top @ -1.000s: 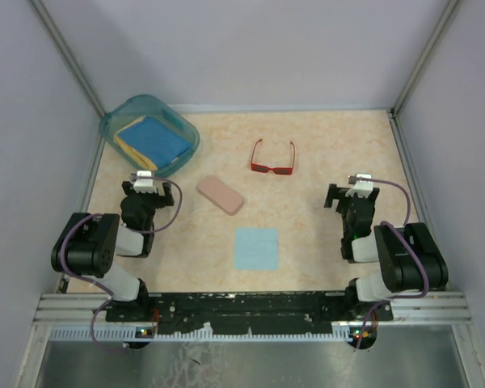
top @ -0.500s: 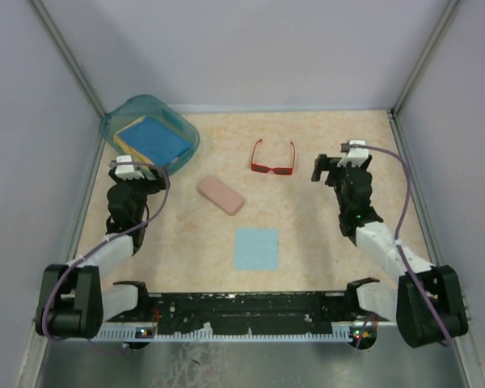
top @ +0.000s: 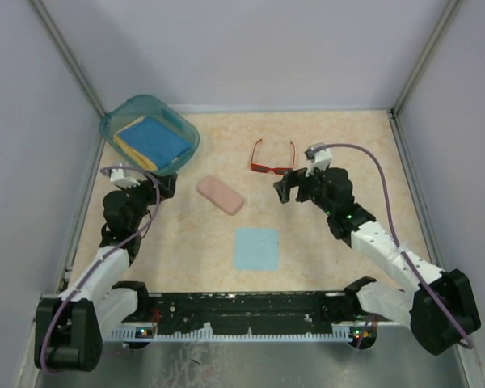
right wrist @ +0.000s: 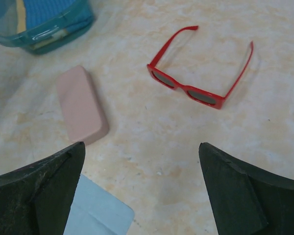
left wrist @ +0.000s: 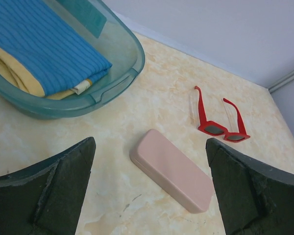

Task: Organize the sunglasses
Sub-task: Pick up the sunglasses case from the center of the board.

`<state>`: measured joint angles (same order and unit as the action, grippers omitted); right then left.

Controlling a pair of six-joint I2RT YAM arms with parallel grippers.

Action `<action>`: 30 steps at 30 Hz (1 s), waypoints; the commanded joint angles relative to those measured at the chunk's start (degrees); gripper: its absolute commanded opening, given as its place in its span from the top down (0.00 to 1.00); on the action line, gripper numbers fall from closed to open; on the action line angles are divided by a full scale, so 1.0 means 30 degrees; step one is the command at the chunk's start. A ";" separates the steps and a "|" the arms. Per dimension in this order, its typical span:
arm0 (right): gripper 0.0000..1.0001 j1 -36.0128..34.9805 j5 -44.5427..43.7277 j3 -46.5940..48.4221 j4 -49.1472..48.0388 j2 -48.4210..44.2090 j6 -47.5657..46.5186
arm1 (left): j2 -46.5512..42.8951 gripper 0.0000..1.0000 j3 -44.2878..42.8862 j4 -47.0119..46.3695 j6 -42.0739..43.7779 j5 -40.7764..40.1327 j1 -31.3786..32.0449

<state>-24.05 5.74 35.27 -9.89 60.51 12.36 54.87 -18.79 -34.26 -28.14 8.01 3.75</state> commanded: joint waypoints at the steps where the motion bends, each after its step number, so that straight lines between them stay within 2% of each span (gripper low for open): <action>1: 0.01 -0.2050 -0.2203 0.2474 0.0266 0.0813 -0.0589 | -0.0640 0.00 -0.0180 0.1876 -0.0383 0.0178 -0.0105; 7: 0.01 -0.4275 -0.2630 0.5614 0.1558 0.5170 -0.1194 | -0.0850 0.00 -0.0420 0.3644 0.0916 0.1648 -0.0055; 10: 0.01 -0.5214 -0.1943 0.6905 0.1557 0.7147 -0.1413 | -0.0886 0.00 -0.0523 0.4644 0.1032 0.1813 -0.0010; 13: 0.01 -0.5819 -0.1098 0.8139 0.1512 0.8832 -0.1394 | -0.0837 0.00 -0.0578 0.5348 0.1224 0.1538 0.0085; 21: 0.04 -0.7580 -0.2149 1.2652 0.3916 1.3894 -0.2562 | -0.0519 0.03 -0.1237 0.6877 0.2315 0.0443 0.1656; 30: 0.01 -0.7700 -0.1678 1.4844 0.4566 1.6409 -0.2786 | -0.0561 0.00 -0.1485 0.7729 0.2979 -0.0242 0.2647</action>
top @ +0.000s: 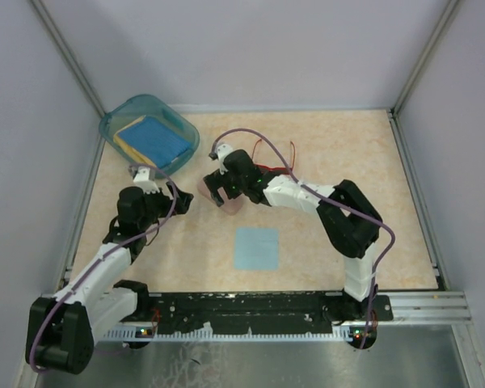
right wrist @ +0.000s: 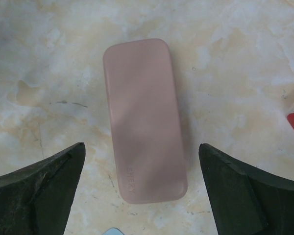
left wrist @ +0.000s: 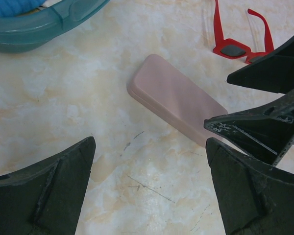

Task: Organize the sunglasses
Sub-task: Pick up the sunglasses case from the center of the board.

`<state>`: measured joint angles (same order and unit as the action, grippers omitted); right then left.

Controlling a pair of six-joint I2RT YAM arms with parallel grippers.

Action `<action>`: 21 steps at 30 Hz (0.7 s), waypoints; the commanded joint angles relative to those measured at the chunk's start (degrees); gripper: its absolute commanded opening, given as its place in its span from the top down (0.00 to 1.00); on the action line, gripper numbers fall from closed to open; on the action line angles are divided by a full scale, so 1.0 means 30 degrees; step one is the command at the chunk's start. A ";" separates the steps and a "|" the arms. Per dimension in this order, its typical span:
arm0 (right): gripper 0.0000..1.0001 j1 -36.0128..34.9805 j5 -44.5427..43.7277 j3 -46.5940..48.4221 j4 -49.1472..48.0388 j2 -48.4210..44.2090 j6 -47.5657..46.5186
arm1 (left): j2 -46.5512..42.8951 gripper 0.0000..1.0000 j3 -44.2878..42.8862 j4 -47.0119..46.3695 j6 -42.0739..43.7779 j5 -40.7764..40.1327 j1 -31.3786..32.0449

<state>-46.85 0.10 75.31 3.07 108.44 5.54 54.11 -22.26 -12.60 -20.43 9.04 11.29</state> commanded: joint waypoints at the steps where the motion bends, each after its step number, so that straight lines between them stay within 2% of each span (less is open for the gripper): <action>1: 0.01 -0.0088 0.0308 0.1784 0.0475 0.0692 -0.0574 | -0.0475 0.00 -0.0264 0.0483 0.0380 -0.0688 0.0134; 21: 0.04 -0.0234 -0.0030 0.3845 0.2189 0.3420 -0.1115 | -0.0800 0.01 -0.0007 0.0150 0.0936 -0.0091 0.0133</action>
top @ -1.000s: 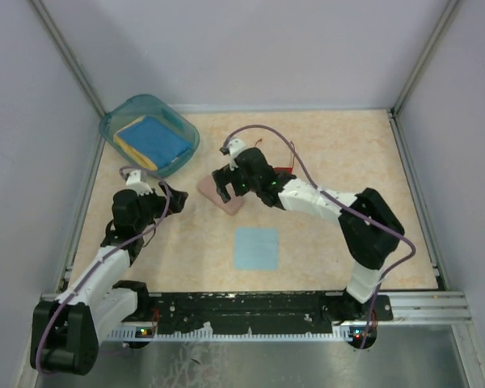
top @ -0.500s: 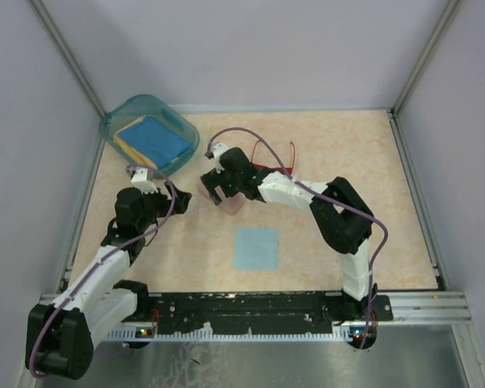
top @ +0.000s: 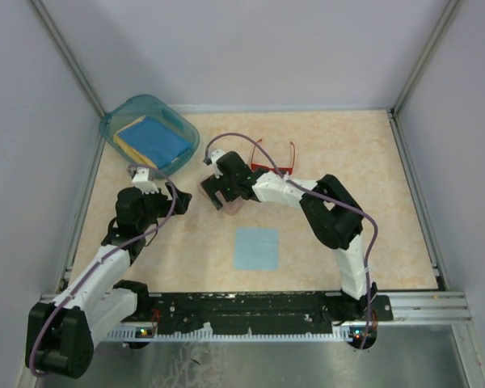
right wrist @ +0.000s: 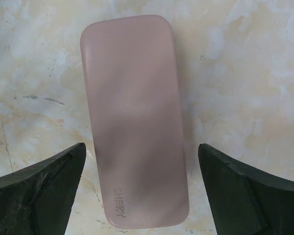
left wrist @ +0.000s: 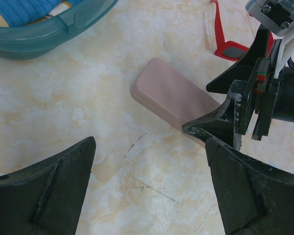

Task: Organize the sunglasses
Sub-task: Pick up the sunglasses case from the center of the board.

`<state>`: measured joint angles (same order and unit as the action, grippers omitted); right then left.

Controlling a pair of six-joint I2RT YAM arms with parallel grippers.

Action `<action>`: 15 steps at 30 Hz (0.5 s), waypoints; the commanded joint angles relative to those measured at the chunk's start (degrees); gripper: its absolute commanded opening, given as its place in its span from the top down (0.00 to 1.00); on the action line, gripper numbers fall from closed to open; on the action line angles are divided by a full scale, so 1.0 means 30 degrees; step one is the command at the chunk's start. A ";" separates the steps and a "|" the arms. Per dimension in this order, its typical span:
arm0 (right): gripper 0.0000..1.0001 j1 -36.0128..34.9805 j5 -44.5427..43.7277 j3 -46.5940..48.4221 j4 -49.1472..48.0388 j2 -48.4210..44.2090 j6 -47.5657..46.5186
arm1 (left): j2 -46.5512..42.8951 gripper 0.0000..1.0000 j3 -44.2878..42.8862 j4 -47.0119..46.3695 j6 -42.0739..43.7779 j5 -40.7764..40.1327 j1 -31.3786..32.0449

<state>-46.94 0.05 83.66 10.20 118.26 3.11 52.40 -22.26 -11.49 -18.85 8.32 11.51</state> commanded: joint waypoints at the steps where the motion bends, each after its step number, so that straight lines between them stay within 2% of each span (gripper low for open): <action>1: 0.04 -0.0204 -0.0018 0.1074 -0.0177 0.0181 -0.0315 | -0.0297 0.01 -0.0020 -0.0215 0.0437 0.0131 0.0061; 15: 0.10 -0.0211 -0.0062 0.1176 -0.0072 0.0516 -0.0384 | -0.0422 0.01 0.0008 -0.0156 0.0497 0.0011 0.0061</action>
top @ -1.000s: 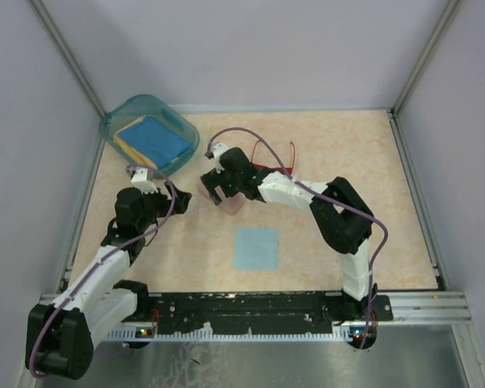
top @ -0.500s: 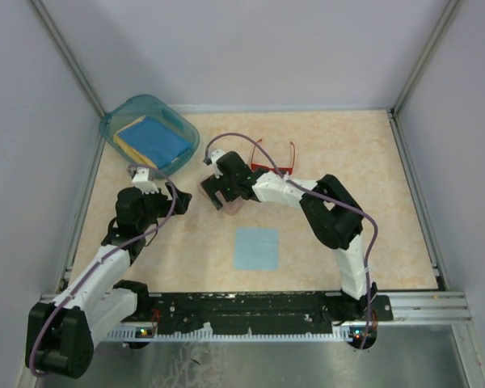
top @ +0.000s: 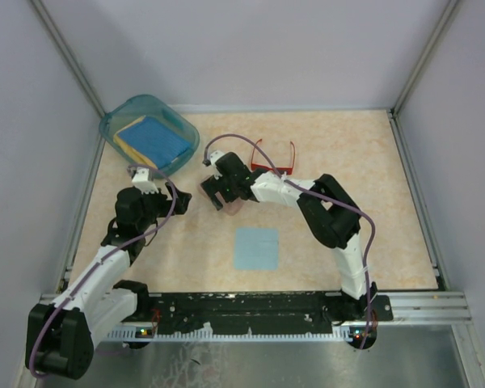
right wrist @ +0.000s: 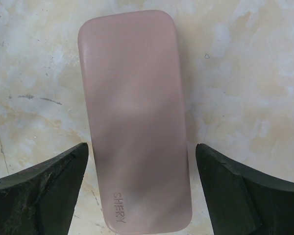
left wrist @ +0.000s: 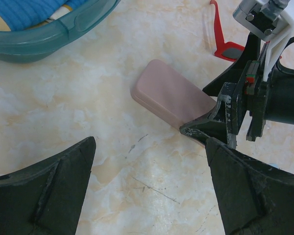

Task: Organize the sunglasses
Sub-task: Pick up the sunglasses case from the center of the board.

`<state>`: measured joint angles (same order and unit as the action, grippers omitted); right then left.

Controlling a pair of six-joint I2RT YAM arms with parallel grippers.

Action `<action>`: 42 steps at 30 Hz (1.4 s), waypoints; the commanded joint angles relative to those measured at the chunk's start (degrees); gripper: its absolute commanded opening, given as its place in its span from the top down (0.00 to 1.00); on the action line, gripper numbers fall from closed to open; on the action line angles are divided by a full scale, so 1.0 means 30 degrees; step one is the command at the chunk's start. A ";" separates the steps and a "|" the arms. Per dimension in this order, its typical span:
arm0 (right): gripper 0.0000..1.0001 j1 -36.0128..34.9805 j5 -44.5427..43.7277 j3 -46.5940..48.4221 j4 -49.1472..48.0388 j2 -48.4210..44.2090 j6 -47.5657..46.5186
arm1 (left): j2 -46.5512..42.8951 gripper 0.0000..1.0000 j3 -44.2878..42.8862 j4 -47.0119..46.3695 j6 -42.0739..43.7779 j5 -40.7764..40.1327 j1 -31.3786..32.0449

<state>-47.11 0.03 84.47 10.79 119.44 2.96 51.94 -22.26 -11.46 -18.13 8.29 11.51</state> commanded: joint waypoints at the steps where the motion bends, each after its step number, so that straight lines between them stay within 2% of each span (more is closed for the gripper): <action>1: 0.11 -0.0146 -0.0031 0.0922 -0.0279 0.0116 -0.0316 | -0.0282 0.01 0.0016 -0.0163 0.0263 -0.0004 0.0061; 7: 0.21 -0.0149 -0.0101 0.0941 -0.0192 0.0126 -0.0352 | -0.0253 0.01 -0.0013 -0.0142 0.0237 0.0017 0.0061; 12: 0.37 -0.0145 -0.0072 0.1010 -0.0225 0.0132 -0.0349 | -0.0208 0.01 0.0010 -0.0146 0.0241 0.0016 0.0061; 14: 0.46 -0.0146 -0.0048 0.0977 -0.0219 0.0145 -0.0372 | -0.0232 0.01 0.0020 -0.0152 0.0251 -0.0026 0.0061; 18: 0.70 -0.0145 0.0148 0.1022 -0.0228 0.0119 -0.0376 | -0.0206 0.01 0.0041 -0.0164 0.0201 -0.0040 0.0061; 19: 0.78 -0.0145 0.0192 0.0991 -0.0249 0.0094 -0.0391 | -0.0223 0.01 0.0038 -0.0185 0.0164 -0.0060 0.0061; 22: 0.94 -0.0119 0.0289 0.0854 -0.0479 -0.0141 -0.0221 | -0.0239 0.01 0.0147 -0.0214 0.0053 -0.0099 0.0061; 29: 1.00 0.0169 0.0547 -0.0838 -0.2809 -0.1697 0.1758 | -0.0269 0.01 0.0605 -0.0857 -0.0627 0.0255 0.0078; 42: 1.00 0.2491 0.3764 -0.5927 -0.8049 -0.5698 0.7298 | 0.0352 0.01 0.0941 -0.2514 -0.2427 0.1154 0.0554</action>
<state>-40.97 7.92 68.86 -3.88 109.06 18.37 52.34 -19.66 -15.46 -23.46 10.50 11.79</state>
